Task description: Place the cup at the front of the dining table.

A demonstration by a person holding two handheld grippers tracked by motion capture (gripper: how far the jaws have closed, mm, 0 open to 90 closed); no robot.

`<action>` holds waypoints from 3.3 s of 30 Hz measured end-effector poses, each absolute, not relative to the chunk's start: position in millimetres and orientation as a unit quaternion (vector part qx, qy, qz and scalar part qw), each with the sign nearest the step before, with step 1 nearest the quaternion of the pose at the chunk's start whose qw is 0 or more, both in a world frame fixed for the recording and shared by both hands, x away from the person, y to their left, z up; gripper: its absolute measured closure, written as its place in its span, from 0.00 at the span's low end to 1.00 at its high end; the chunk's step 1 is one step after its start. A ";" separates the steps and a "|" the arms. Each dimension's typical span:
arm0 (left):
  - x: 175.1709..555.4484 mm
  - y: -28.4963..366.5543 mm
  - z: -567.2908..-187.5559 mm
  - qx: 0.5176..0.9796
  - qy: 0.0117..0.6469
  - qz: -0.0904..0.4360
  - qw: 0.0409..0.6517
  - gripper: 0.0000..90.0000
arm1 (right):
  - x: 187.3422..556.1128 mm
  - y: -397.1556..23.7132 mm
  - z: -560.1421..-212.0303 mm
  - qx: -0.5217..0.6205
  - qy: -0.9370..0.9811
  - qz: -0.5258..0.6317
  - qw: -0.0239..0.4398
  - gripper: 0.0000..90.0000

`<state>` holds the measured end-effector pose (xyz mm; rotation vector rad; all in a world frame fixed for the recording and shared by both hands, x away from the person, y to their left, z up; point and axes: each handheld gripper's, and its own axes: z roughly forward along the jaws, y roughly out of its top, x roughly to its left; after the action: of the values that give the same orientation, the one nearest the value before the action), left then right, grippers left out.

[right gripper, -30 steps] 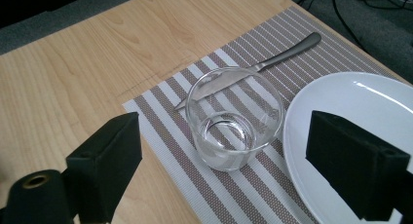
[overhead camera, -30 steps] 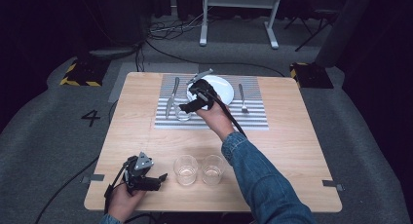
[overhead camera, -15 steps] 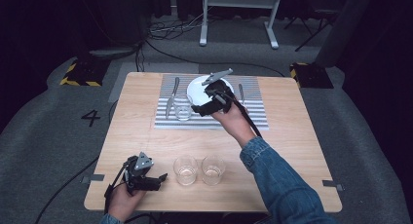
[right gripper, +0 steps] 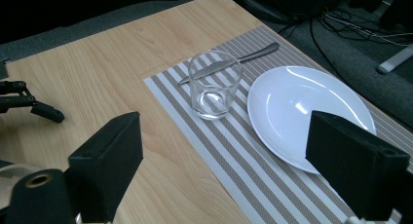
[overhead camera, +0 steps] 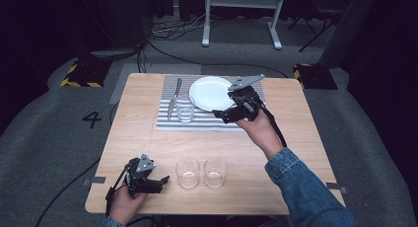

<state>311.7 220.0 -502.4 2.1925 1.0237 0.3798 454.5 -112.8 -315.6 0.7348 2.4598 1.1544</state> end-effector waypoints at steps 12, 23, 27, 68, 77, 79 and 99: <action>311.8 220.1 -502.3 0.843 0.392 0.145 0.338 0.18 | 439.1 -153.9 -318.6 0.270 0.858 0.402 0.174 0.16; 311.8 220.2 -502.2 0.844 0.391 0.146 0.337 0.18 | 425.8 -200.2 -327.8 0.314 0.841 0.394 0.198 0.16; 311.7 220.1 -502.3 0.844 0.391 0.144 0.338 0.18 | 422.9 -211.8 -332.0 0.332 0.835 0.390 0.203 0.16; 311.8 220.2 -502.2 0.844 0.391 0.146 0.337 0.18 | 359.9 -323.2 -467.5 0.472 0.797 0.325 0.190 0.16; 311.8 220.2 -502.2 0.844 0.391 0.146 0.337 0.18 | 350.9 -316.4 -491.7 0.458 0.814 0.313 0.172 0.16; 311.8 220.3 -502.2 0.844 0.391 0.146 0.337 0.18 | 349.8 -316.1 -495.2 0.446 0.820 0.314 0.177 0.15; 311.7 220.2 -502.5 0.844 0.391 0.146 0.338 0.18 | 343.7 -318.3 -503.6 0.433 0.809 0.348 0.193 0.11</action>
<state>311.7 220.2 -502.5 2.1983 1.0175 0.3816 343.7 -318.3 -503.6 1.2144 2.2691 0.9763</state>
